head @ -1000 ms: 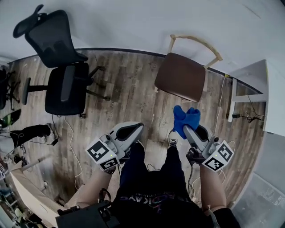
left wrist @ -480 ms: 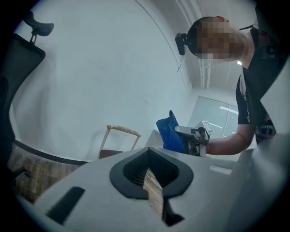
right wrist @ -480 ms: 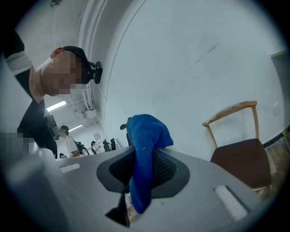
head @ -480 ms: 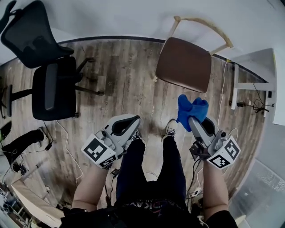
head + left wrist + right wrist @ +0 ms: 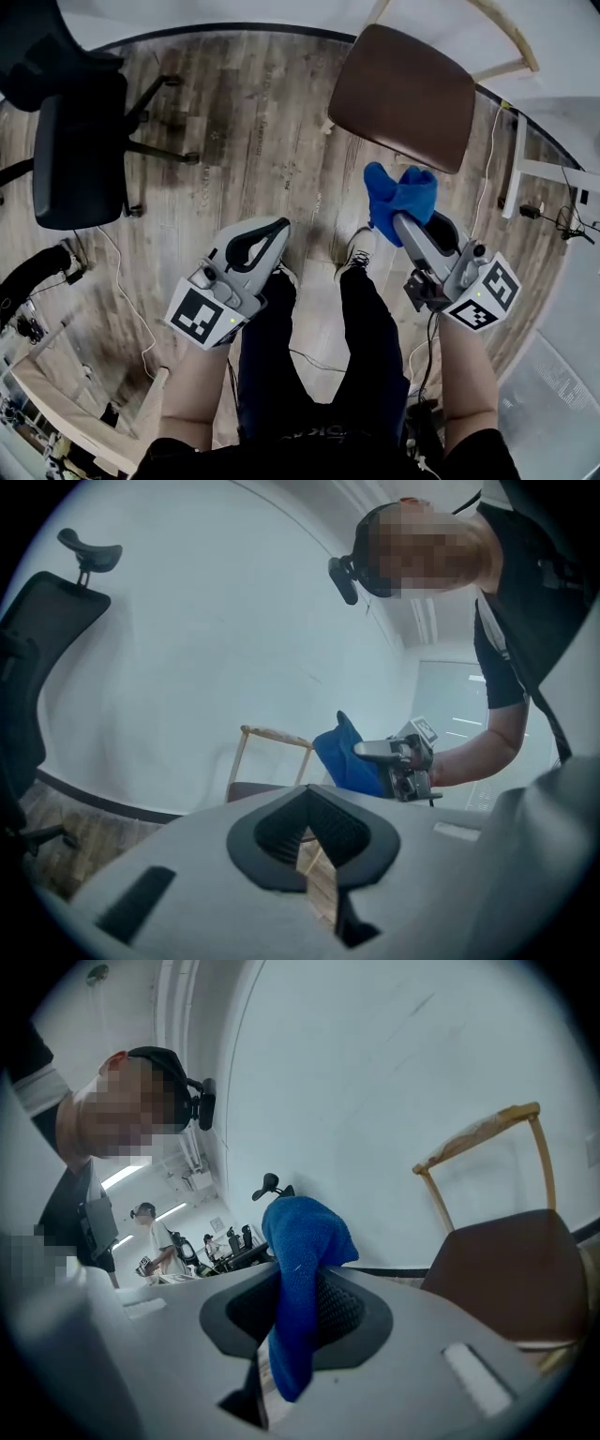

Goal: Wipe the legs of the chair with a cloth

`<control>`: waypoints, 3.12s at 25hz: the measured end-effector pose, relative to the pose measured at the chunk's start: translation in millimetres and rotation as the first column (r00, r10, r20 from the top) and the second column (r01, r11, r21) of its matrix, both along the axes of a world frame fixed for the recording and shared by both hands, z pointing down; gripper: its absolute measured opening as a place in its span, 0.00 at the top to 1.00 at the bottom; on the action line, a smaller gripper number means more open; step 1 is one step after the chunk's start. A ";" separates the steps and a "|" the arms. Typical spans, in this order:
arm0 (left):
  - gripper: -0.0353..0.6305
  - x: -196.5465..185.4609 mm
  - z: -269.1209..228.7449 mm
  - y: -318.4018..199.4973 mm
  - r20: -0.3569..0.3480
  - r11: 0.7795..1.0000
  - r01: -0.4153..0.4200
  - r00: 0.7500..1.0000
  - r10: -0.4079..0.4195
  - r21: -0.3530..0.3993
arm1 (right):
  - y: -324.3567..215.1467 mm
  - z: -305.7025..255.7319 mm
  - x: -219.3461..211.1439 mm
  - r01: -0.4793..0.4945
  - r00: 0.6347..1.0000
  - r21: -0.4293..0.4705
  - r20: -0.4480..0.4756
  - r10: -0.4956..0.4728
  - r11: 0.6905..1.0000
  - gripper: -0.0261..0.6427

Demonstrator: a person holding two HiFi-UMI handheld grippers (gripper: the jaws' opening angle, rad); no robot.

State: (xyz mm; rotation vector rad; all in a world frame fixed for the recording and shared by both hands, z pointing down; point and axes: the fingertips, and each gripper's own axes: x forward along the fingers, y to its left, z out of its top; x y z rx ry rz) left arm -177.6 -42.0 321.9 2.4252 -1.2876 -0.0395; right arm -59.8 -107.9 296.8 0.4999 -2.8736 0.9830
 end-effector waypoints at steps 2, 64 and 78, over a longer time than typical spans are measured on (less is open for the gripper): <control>0.95 10.0 21.9 1.5 -0.011 1.000 0.008 1.000 -0.008 0.000 | 0.0 30.0 -1.8 0.022 1.000 -0.015 0.002 -0.022 1.000 0.84; 0.95 -21.4 335.1 -88.6 0.097 0.989 -0.146 0.984 0.149 -0.034 | -159.1 690.7 -50.3 -0.029 0.982 -0.322 -0.184 -0.032 0.946 0.83; 0.95 -28.4 342.0 -84.7 0.094 0.987 -0.151 0.983 0.156 -0.061 | -162.7 738.6 -44.7 -0.146 0.933 -0.388 -0.360 -0.004 0.910 0.83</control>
